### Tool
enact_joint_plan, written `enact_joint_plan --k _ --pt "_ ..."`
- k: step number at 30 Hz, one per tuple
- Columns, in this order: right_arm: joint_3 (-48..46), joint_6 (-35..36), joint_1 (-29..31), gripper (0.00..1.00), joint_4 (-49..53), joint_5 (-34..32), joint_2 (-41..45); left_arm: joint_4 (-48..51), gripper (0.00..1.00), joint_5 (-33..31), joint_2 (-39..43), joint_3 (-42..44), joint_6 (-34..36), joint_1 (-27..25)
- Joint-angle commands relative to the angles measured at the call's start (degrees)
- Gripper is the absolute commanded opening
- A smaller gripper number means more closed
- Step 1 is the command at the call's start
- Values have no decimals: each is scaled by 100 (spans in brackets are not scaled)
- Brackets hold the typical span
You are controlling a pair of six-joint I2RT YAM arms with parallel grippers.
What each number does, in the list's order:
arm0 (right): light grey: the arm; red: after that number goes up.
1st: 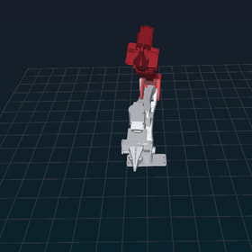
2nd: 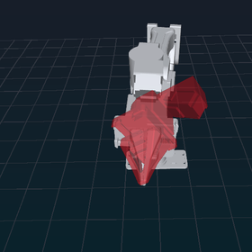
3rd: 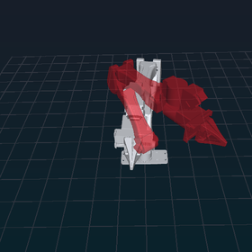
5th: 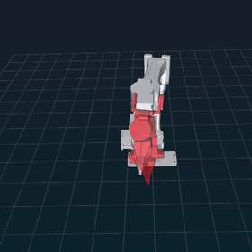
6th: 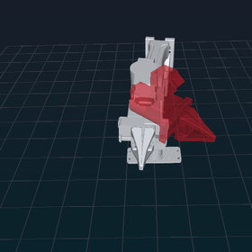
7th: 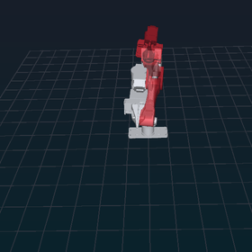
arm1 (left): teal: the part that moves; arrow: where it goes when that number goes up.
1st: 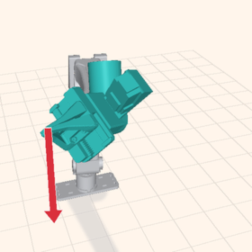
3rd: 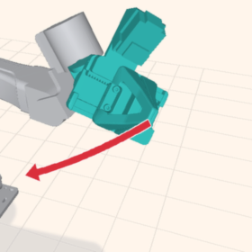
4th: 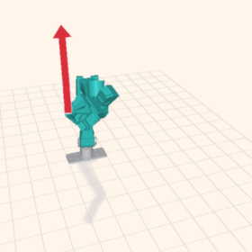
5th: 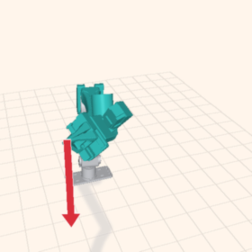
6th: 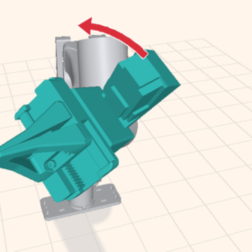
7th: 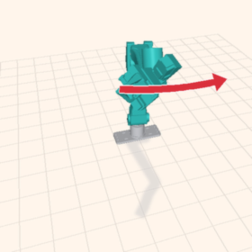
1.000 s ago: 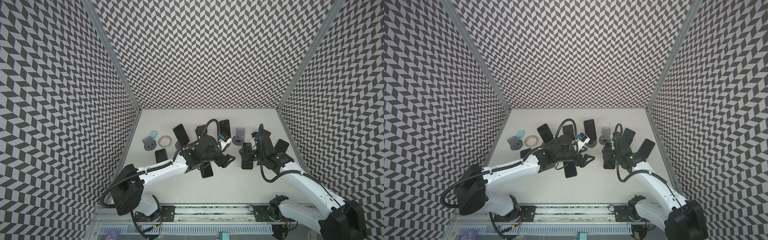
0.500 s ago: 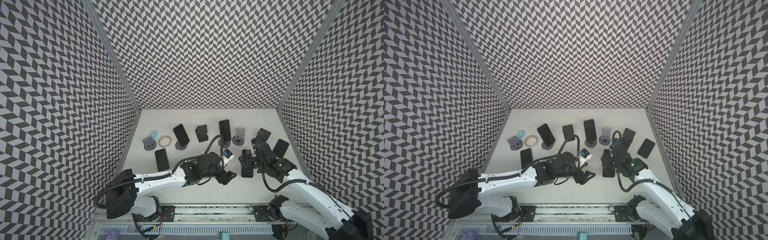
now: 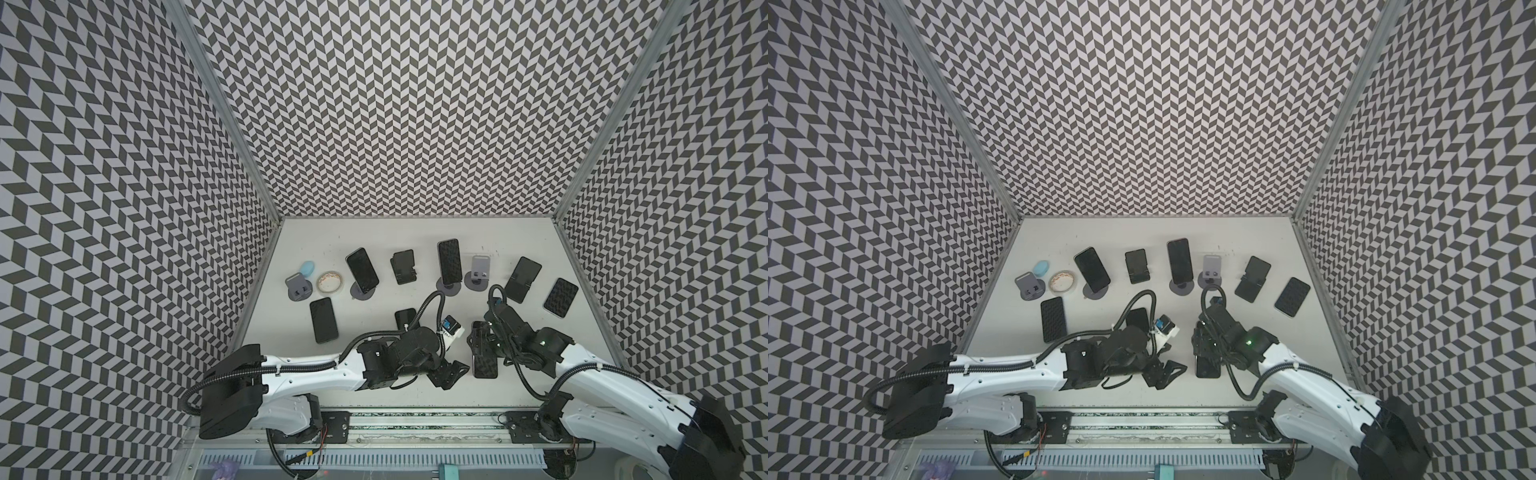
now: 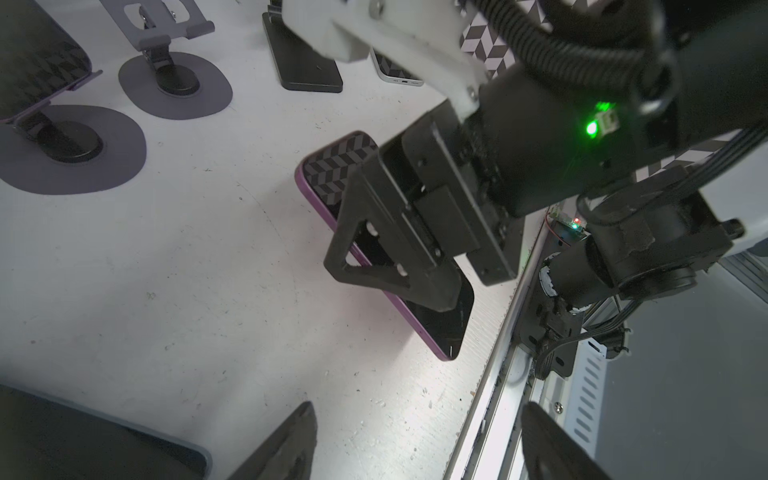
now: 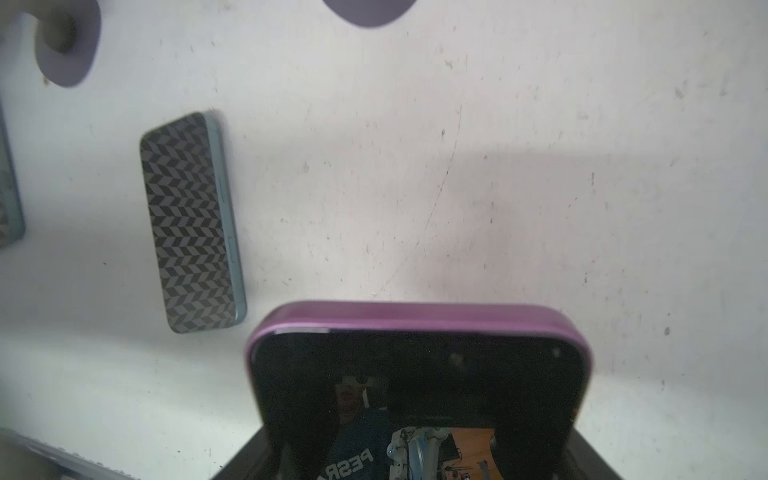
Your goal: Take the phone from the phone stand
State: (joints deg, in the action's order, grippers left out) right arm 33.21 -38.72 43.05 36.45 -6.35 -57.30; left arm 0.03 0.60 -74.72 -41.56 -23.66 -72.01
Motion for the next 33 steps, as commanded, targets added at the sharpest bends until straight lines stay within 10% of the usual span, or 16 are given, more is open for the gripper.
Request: enact_joint_plan --k 1,33 --pt "-73 -364 239 53 -460 -223 -124 -100 78 -283 192 222 -336 -115" --pt "-113 -449 925 59 -1013 -671 -1640 -83 78 -545 620 889 -736 -331"
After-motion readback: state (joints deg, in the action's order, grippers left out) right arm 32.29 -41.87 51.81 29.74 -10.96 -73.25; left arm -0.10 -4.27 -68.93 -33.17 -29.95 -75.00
